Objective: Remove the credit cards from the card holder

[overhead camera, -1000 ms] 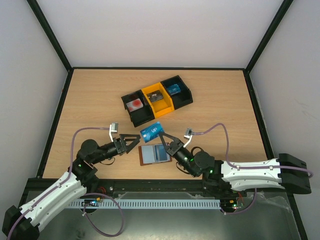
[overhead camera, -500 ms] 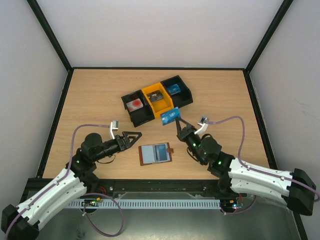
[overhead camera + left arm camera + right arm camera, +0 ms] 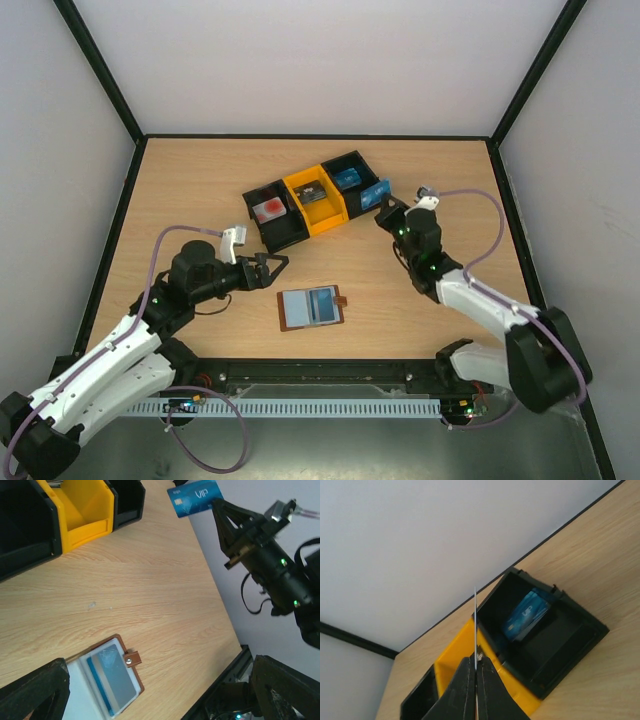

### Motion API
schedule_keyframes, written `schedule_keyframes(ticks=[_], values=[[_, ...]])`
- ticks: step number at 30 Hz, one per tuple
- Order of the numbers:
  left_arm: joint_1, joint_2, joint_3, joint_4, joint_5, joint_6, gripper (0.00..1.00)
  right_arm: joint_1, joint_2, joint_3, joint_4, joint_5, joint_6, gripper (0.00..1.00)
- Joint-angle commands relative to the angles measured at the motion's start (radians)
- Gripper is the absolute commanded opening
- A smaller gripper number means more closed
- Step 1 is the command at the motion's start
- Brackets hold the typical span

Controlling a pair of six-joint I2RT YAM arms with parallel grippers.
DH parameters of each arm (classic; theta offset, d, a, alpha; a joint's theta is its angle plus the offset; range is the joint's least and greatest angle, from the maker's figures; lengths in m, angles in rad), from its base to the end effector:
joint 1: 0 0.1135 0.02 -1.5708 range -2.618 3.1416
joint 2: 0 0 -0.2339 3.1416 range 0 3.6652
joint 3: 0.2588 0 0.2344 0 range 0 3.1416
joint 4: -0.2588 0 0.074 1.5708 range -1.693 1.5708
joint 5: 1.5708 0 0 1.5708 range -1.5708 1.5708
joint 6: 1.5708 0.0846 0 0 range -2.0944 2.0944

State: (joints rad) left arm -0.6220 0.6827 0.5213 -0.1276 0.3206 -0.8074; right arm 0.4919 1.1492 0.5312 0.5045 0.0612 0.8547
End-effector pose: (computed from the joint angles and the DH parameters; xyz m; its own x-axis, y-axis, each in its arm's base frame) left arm 0.1630 -0.1497 0.2399 -0.7370 -0.3153 -0.5978 0.3847 0.5316 -0.7546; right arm 0.2679 0.1377 0.2266 -0.3807 0.6502 -0.6574 -0.1990 0.6367 0.7450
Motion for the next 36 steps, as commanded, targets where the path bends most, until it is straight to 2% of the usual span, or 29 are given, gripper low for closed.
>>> schedule_keyframes(ticks=[1, 8, 16, 25, 36], values=[[0.008, 0.009, 0.038, -0.072, -0.014, 0.102, 1.00, -0.077, 0.156, 0.091, 0.116, -0.093, -0.025, 0.02], [0.013, 0.006, 0.023, -0.072, 0.001, 0.125, 1.00, -0.114, 0.430, 0.238, 0.160, -0.037, -0.058, 0.02], [0.020, -0.006, 0.017, -0.082, 0.009, 0.160, 1.00, -0.123, 0.727, 0.444, 0.179, -0.062, -0.070, 0.02], [0.023, 0.000, 0.010, -0.083, 0.030, 0.160, 1.00, -0.124, 0.897, 0.567, 0.220, -0.134, -0.009, 0.02], [0.027, 0.009, 0.008, -0.072, 0.031, 0.165, 1.00, -0.126, 0.980, 0.636, 0.189, -0.167, -0.009, 0.02]])
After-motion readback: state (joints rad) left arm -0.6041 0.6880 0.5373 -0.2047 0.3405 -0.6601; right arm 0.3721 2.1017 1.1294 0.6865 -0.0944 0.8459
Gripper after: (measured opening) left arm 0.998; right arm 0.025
